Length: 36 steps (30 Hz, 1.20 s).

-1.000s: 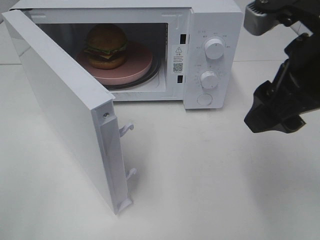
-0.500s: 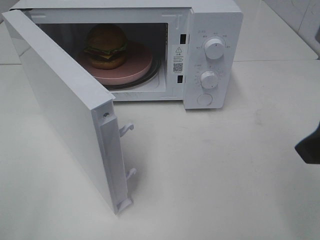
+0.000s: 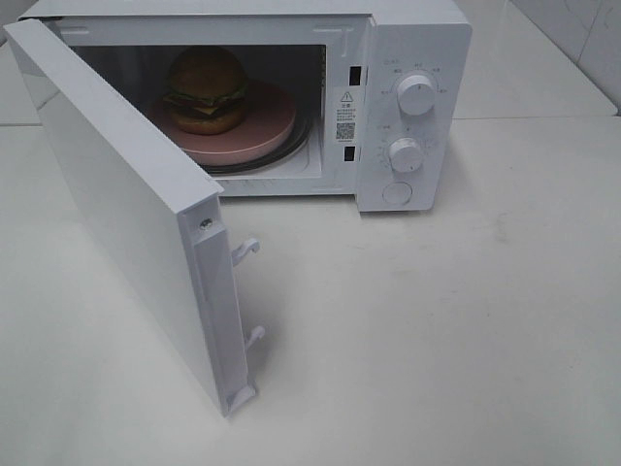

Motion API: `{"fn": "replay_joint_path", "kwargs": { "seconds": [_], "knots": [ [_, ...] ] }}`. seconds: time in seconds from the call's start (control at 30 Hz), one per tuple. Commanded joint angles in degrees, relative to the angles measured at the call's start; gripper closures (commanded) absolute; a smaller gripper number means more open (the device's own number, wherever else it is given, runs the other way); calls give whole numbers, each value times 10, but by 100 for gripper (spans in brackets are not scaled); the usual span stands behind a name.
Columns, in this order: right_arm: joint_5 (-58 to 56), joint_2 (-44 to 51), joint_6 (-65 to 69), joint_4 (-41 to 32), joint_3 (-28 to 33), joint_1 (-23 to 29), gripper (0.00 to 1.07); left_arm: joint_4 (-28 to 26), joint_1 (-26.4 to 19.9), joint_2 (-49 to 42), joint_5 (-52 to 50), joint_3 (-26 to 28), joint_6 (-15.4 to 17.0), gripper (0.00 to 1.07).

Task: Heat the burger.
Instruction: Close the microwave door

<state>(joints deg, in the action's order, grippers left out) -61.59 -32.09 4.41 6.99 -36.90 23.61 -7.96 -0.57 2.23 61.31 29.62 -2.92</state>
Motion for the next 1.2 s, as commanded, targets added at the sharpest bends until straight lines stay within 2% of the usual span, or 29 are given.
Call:
{"fn": "replay_joint_path", "kwargs": {
  "seconds": [0.03, 0.17, 0.4, 0.47, 0.67, 0.83, 1.2],
  "knots": [
    [-9, 31, -2, 0, 11, -37, 31, -2, -2, 1, -2, -1, 1, 6],
    [-13, 104, -2, 0, 41, -99, 31, -2, -2, 1, -2, -1, 1, 6],
    [-13, 187, 1, -8, 60, -146, 31, -2, -2, 1, -2, -1, 1, 6],
    [-11, 236, 0, -13, 60, -163, 31, -2, -2, 1, -2, -1, 1, 6],
    [-7, 282, 0, -18, 60, -170, 31, -2, -2, 1, -2, -1, 1, 6],
    [39, 341, 0, -21, 77, -191, 31, -2, -2, 1, -2, -1, 1, 6],
    [45, 339, -10, -29, 84, -196, 32, -2, -2, 5, -2, -1, 1, 6]
  ]
}}
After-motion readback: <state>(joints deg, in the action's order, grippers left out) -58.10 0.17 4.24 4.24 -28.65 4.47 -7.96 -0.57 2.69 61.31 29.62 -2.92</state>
